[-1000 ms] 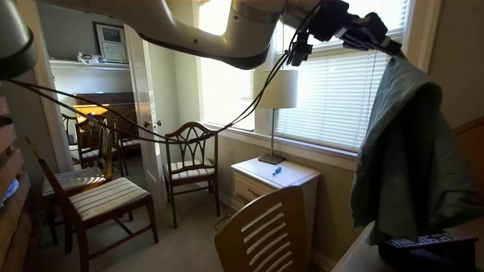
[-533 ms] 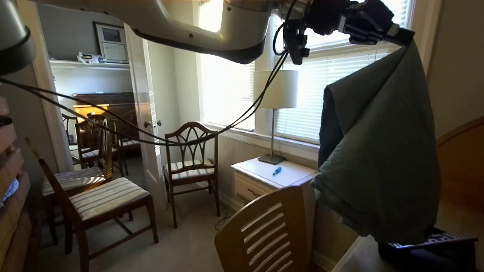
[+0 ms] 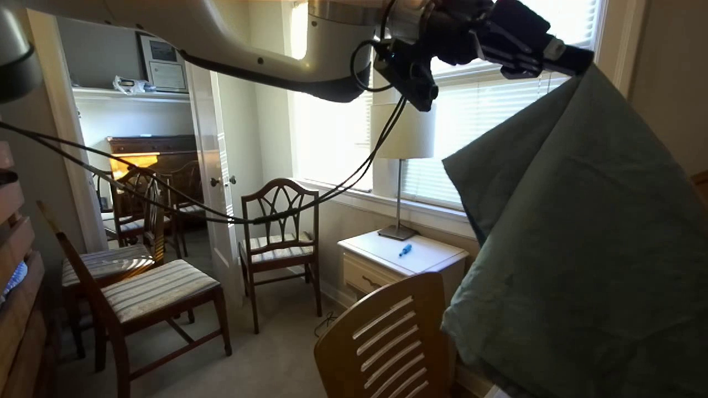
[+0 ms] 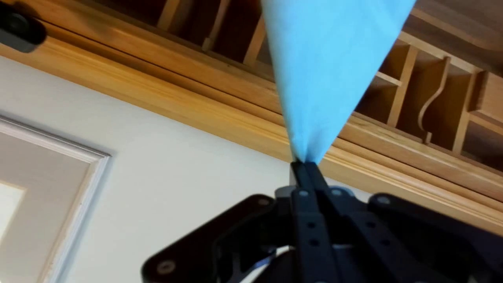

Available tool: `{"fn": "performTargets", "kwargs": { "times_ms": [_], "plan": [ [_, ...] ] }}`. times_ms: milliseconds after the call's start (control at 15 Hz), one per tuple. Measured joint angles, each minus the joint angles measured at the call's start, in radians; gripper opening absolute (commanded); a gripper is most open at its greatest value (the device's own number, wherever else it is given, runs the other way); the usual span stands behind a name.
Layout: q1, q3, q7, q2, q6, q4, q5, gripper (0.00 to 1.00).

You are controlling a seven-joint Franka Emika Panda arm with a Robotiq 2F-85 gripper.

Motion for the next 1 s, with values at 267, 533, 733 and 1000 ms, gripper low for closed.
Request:
{"fn": "performTargets", "kwargs": {
  "times_ms": [267, 533, 733, 1000],
  "plan": [
    [0.068, 0.052, 0.147, -0.021, 0.0, -0.122, -0.027, 0.0],
    [0.077, 0.142, 0.339, -0.031, -0.002, -0.2, -0.071, 0.0],
    [0.065, 0.191, 0.454, -0.034, -0.04, -0.23, -0.108, 0.0],
    [0.039, 0.243, 0.582, -0.035, -0.189, -0.236, -0.19, 0.0]
  ]
}}
